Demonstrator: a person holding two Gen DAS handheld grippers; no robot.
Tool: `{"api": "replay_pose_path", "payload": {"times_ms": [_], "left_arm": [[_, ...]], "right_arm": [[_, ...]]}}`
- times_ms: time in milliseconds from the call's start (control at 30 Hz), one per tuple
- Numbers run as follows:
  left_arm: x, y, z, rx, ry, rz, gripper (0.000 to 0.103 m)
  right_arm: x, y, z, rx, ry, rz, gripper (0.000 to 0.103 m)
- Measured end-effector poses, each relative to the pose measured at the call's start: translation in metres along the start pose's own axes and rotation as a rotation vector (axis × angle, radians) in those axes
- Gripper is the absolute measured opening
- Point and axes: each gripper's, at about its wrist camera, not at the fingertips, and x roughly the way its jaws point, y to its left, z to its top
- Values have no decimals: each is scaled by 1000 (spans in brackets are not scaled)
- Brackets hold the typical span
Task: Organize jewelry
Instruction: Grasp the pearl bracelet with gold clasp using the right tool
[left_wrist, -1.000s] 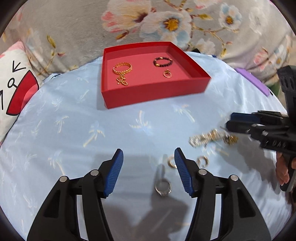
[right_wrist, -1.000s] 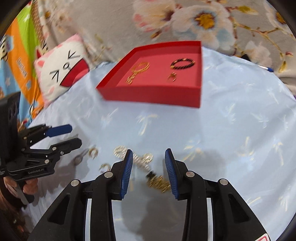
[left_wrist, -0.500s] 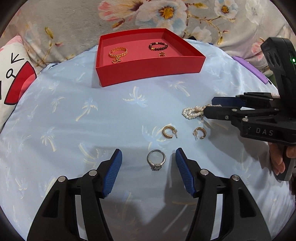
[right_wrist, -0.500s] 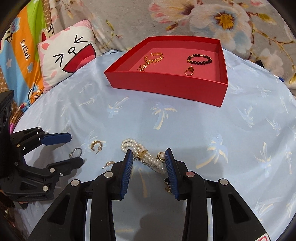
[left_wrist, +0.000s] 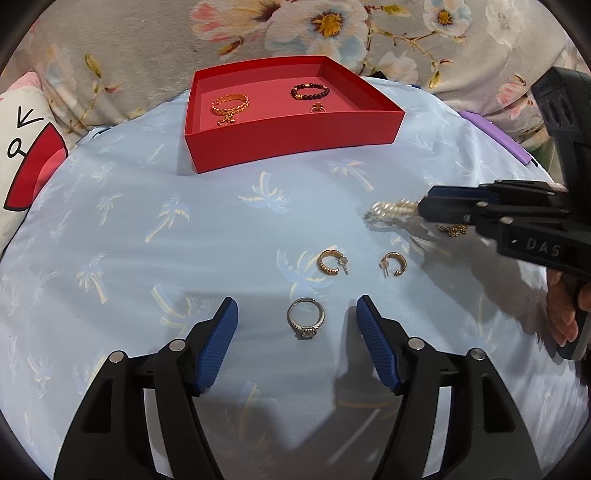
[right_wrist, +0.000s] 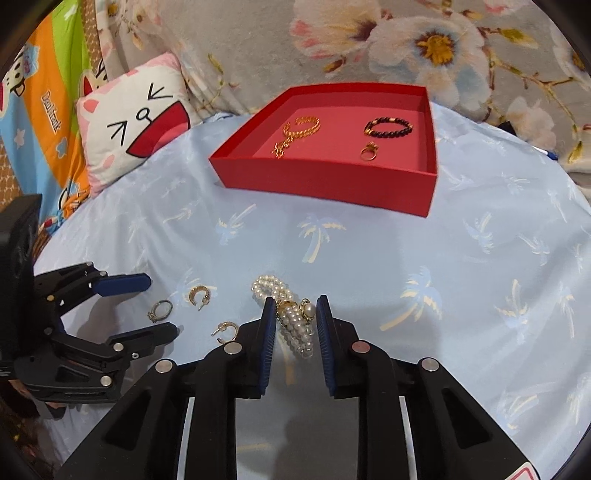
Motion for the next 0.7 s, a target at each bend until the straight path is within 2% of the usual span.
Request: {"api": "replay_pose_path", "payload": {"times_ms": [200,433,700], "left_arm": [[1,-6,1,6,0,-9,64],[1,-11,1,8,2,-10,64],[-2,-14,-1,-2,0,-6,64]], "right_arm": [[-31,-11,-5,58,-45,0,21],[-69,-35,-28,155,-80,-26,21],[-70,-45,-42,192,-62,-17,21]]}}
